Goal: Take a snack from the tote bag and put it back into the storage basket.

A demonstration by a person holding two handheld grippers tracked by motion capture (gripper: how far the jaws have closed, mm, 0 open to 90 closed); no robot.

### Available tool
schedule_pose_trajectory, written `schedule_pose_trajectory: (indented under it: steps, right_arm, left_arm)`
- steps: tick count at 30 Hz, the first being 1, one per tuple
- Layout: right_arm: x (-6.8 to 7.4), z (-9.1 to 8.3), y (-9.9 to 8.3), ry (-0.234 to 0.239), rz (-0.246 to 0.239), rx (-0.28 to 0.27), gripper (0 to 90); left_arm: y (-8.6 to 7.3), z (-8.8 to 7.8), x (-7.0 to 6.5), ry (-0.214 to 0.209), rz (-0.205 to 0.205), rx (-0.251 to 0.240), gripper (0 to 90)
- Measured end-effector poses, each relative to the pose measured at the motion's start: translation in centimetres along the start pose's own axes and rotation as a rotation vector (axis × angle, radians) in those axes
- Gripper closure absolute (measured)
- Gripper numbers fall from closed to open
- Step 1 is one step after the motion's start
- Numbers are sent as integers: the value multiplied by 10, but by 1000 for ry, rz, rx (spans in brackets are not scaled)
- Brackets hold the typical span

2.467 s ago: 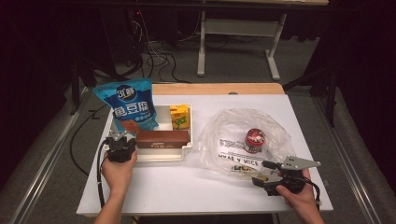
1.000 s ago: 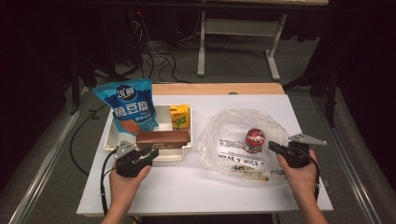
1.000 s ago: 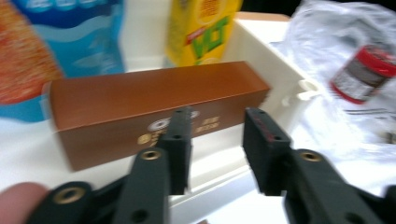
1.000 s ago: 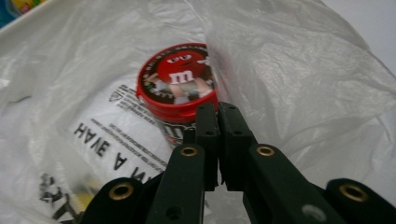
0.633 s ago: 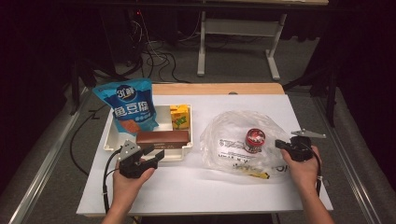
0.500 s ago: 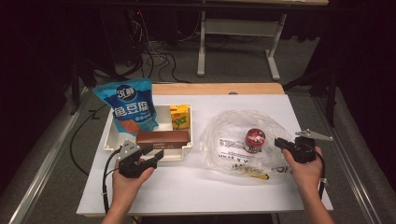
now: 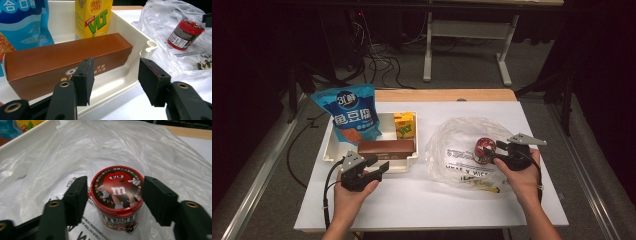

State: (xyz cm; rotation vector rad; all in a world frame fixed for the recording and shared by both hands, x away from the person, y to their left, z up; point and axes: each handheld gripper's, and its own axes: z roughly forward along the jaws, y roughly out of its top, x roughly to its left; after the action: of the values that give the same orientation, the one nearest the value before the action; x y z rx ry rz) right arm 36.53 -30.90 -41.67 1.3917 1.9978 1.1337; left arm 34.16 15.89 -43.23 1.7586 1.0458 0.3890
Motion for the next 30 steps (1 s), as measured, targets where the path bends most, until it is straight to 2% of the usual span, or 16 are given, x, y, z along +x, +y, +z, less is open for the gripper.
schedule_pose_trajectory:
  steps: [4, 7, 10, 13, 16, 20, 24, 27, 30]
  right_arm:
    - [-1, 12, -2, -7, 3, 45, 214]
    - [-1, 22, -4, -24, 10, 76, 171]
    - [1, 31, -5, -28, 1, 92, 190]
    - [7, 34, -7, -65, 2, 85, 207]
    - [15, 32, -9, -70, 11, 69, 220]
    - [26, 34, -11, -58, -7, 68, 219]
    - [26, 47, -14, -61, -13, 108, 204]
    - [24, 53, -14, -54, -1, 101, 203]
    - [25, 53, -15, -57, -20, 97, 217]
  left_arm:
    - [-1, 1, 1, -1, -2, 7, 469]
    - [0, 1, -1, -4, 3, 10, 469]
    - [0, 2, -3, -7, 9, 9, 470]
    - [0, 2, -3, -9, 12, 11, 471]
    - [0, 3, -2, -7, 10, 17, 471]
    - [0, 3, -3, -8, 10, 14, 471]
    - [0, 3, -5, -17, 18, 14, 468]
    - [1, 4, -8, -24, 21, 6, 466]
    - [1, 4, -11, -38, 21, 2, 465]
